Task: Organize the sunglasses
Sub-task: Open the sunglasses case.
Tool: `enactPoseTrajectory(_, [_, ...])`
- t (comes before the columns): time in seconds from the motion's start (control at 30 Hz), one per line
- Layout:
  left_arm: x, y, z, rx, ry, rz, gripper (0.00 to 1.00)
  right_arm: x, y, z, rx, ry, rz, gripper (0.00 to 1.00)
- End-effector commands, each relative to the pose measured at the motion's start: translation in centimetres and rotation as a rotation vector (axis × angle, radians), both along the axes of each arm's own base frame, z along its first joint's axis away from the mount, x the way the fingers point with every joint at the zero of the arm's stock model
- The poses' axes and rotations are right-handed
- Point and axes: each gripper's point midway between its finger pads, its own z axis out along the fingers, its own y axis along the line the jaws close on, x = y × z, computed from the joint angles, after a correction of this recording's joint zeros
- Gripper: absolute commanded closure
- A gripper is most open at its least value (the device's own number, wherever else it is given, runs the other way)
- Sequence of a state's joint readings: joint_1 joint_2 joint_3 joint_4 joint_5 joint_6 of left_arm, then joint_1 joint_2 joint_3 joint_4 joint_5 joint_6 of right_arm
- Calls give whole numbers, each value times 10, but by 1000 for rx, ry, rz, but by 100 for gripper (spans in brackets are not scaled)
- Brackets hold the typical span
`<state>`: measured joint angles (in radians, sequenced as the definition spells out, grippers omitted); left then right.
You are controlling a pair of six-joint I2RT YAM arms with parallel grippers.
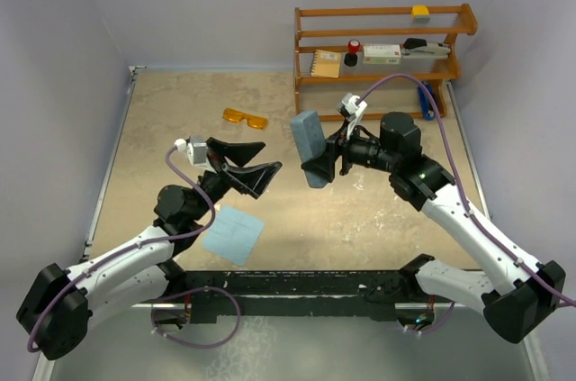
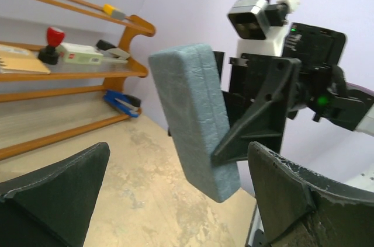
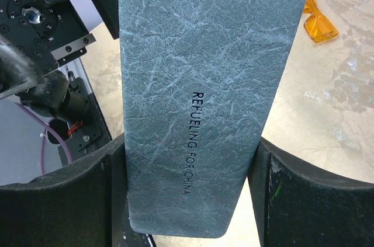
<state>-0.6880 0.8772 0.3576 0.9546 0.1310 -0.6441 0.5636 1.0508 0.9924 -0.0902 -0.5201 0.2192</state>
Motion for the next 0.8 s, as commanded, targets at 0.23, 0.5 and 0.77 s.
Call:
enactPoseTrajectory(0.23, [-35, -7, 54, -94, -199, -200, 0, 3, 4, 27, 80, -61, 29, 100])
enactPoseTrajectory(0.5, [-51, 3, 56, -157, -243, -290, 0, 4, 12, 27, 109, -32, 67, 100])
enactPoseTrajectory(0.77, [-56, 7, 55, -238, -249, -378, 0, -5, 21, 38, 155, -14, 141, 100])
